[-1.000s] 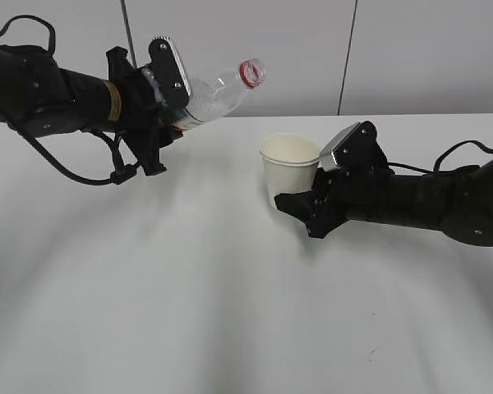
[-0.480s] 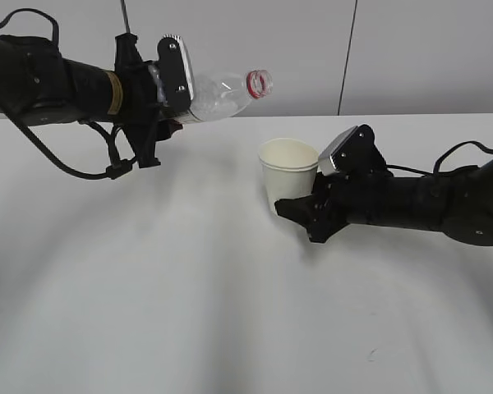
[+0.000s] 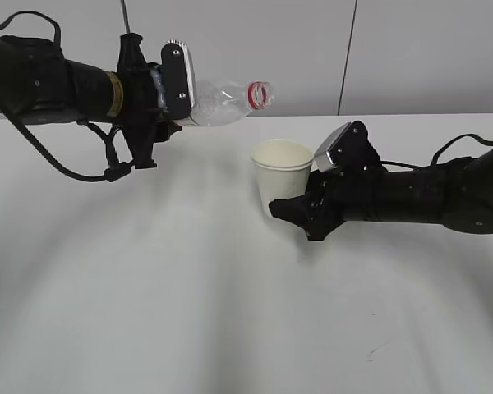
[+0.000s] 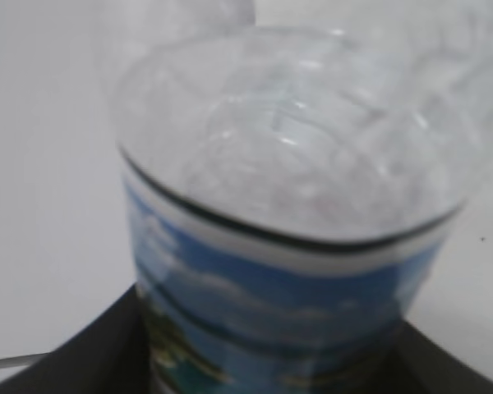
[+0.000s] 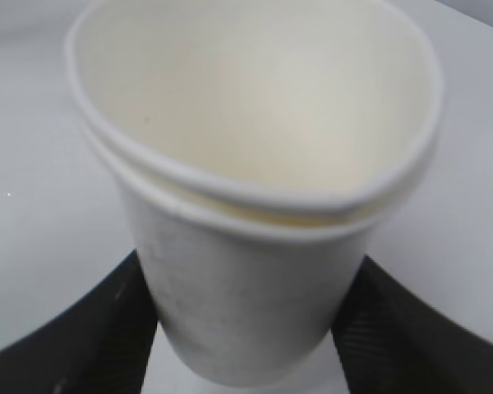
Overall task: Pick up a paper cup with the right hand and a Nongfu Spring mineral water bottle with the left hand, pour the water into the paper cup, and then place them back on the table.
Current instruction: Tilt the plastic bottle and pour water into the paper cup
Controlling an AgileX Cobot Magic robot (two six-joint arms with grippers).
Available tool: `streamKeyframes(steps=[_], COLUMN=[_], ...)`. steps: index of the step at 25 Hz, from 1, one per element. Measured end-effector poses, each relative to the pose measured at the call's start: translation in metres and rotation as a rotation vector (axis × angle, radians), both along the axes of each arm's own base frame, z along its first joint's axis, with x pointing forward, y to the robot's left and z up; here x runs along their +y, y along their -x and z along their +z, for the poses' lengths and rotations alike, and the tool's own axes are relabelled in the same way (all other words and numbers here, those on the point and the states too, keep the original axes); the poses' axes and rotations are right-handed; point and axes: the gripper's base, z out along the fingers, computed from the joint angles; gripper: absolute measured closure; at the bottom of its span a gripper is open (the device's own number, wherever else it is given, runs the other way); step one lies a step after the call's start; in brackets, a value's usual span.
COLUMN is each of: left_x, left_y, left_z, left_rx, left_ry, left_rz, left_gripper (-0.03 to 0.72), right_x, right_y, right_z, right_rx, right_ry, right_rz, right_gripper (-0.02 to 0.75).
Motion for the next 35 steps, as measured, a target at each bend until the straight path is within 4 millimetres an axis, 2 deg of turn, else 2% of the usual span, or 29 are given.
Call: streamKeyframes(steps=[14, 22, 35], left_x=[0.005, 0.003, -0.002], left_y=[-0.001, -0.009, -0.007], left_z=[-0.002, 0.015, 0.016], left_rx=[-0.026, -0.081, -0.131], left_ry=[-0.122, -0.121, -0.233], left_rz=[-0.005, -0.001, -0.074], left_gripper=[0.320, 0.320, 0.321], right_x=[0.005, 0.007, 0.009], right_y=[-0.006, -0.010, -0.015], right_z=[0.008, 0.013, 0.020], right_rx=[0.032, 0.059, 0.067], right_ry=[0.002, 0.008, 0.003], right_rz=[0.067, 0.105, 0.116], right_gripper=[0.285, 0.285, 0.285])
